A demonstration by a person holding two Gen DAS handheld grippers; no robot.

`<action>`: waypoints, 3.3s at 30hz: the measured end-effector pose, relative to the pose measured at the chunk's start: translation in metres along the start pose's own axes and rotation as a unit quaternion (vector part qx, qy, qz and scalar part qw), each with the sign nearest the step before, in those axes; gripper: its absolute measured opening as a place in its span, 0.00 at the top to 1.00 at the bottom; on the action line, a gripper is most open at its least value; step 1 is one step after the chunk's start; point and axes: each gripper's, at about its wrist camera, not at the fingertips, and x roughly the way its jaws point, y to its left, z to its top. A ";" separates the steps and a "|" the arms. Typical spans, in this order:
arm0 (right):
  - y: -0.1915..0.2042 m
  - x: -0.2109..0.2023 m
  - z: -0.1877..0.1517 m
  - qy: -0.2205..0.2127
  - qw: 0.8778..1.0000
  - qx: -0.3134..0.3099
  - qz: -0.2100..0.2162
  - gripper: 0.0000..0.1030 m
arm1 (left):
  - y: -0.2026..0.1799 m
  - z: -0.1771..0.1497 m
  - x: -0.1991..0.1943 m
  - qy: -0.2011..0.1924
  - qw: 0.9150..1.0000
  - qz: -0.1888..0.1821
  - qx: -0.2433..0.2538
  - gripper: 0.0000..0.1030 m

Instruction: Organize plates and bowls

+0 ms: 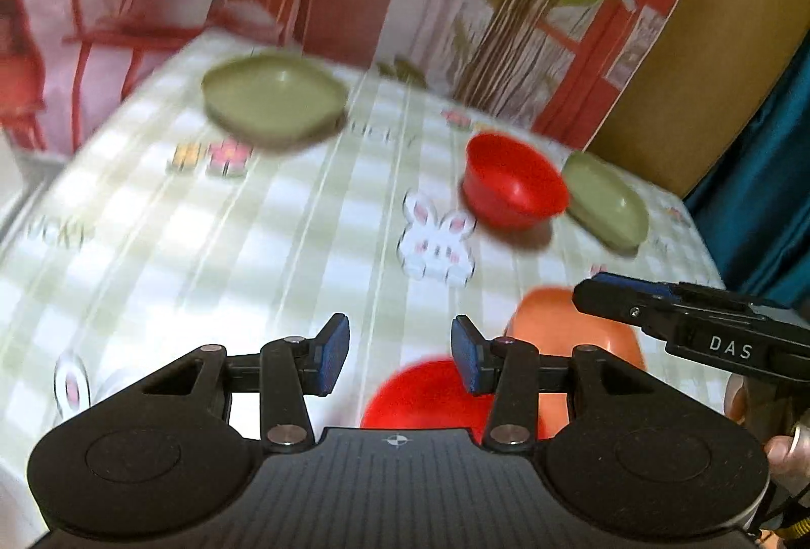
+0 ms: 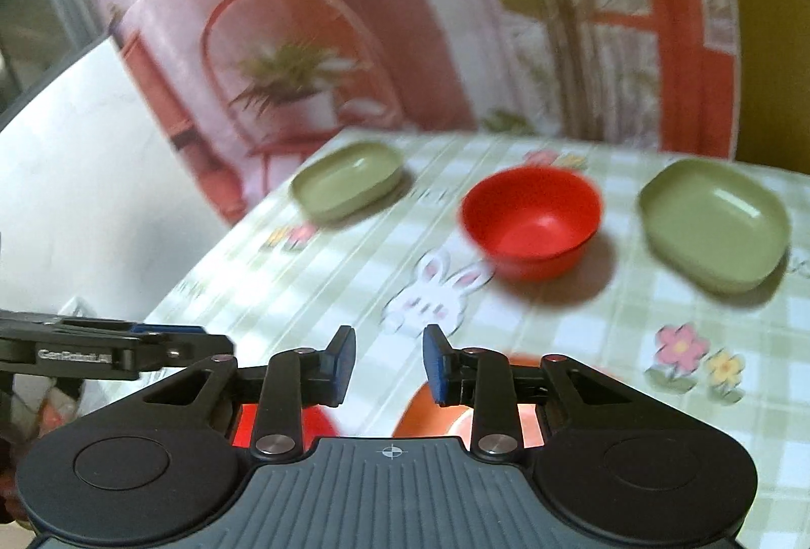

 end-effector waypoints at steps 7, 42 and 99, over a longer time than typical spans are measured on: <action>0.016 0.007 -0.021 0.031 0.999 -0.004 0.015 0.73 | 0.013 -0.023 0.009 0.037 0.999 0.017 -0.033 0.55; 0.006 0.016 -0.031 0.063 0.997 0.026 0.030 0.90 | 0.017 -0.038 0.017 0.049 0.996 -0.013 -0.074 0.90; -0.139 0.076 0.084 -0.056 0.988 0.105 -0.102 0.88 | -0.081 0.126 0.171 0.006 0.997 -0.042 0.069 0.89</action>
